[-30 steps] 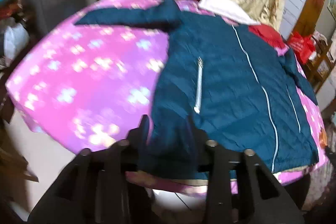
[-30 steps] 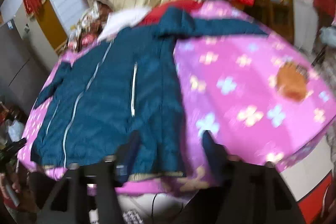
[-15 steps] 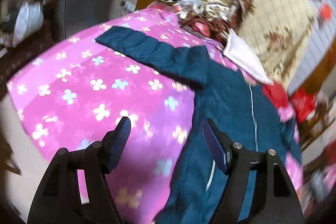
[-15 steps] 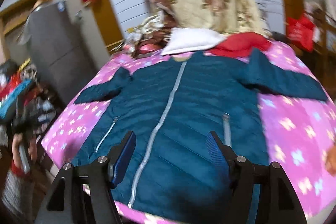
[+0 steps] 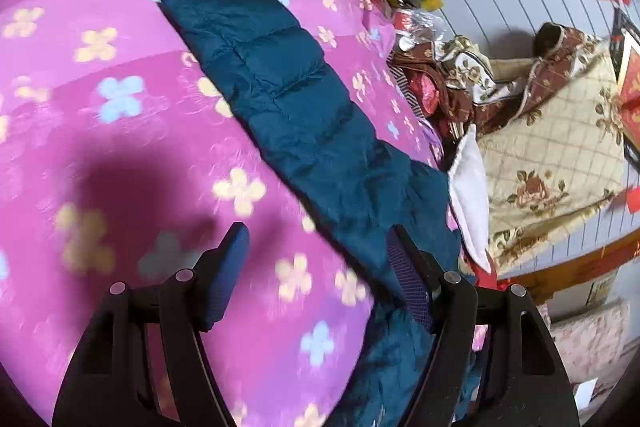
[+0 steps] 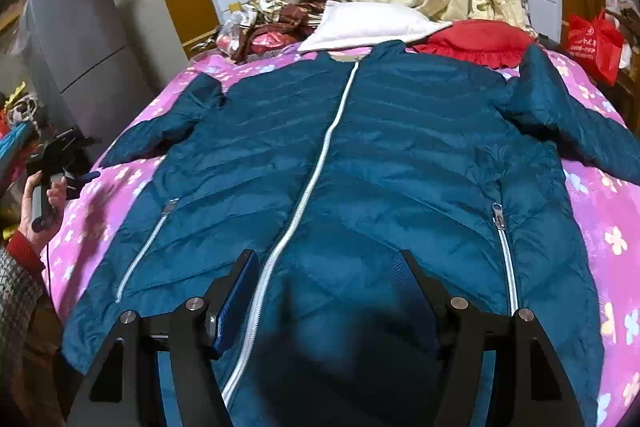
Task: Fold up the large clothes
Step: 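Lift the held side and sleeve and fold it over toward the zipper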
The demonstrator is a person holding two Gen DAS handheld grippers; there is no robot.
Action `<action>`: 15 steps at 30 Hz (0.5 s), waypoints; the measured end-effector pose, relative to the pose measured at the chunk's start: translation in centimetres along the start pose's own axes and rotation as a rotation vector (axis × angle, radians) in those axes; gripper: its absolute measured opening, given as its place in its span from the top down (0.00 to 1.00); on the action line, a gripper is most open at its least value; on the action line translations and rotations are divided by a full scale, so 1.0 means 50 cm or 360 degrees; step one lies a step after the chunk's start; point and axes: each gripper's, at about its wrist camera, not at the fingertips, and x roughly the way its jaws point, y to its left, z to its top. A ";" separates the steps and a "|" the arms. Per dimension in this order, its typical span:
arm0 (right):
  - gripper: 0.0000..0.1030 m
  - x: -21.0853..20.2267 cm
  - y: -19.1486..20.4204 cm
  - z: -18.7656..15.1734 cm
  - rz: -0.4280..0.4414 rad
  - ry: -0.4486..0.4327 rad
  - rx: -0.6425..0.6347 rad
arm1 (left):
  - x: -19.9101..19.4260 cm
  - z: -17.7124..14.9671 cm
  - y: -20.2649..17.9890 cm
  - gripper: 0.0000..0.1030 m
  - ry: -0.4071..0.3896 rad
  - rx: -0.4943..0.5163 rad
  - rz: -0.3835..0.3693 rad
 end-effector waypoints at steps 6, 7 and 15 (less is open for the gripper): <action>0.35 0.041 -0.022 0.008 -0.0011 0.0029 0.0045 | 0.089 0.027 0.000 0.31 0.0069 -0.0065 -0.0114; 0.35 0.046 -0.024 0.007 -0.0010 0.0035 0.0053 | 0.101 0.028 0.001 0.31 0.0084 -0.0077 -0.0138; 0.35 0.076 -0.033 0.003 -0.0012 0.0066 0.0068 | 0.166 0.061 -0.010 0.31 0.0082 -0.0110 -0.0110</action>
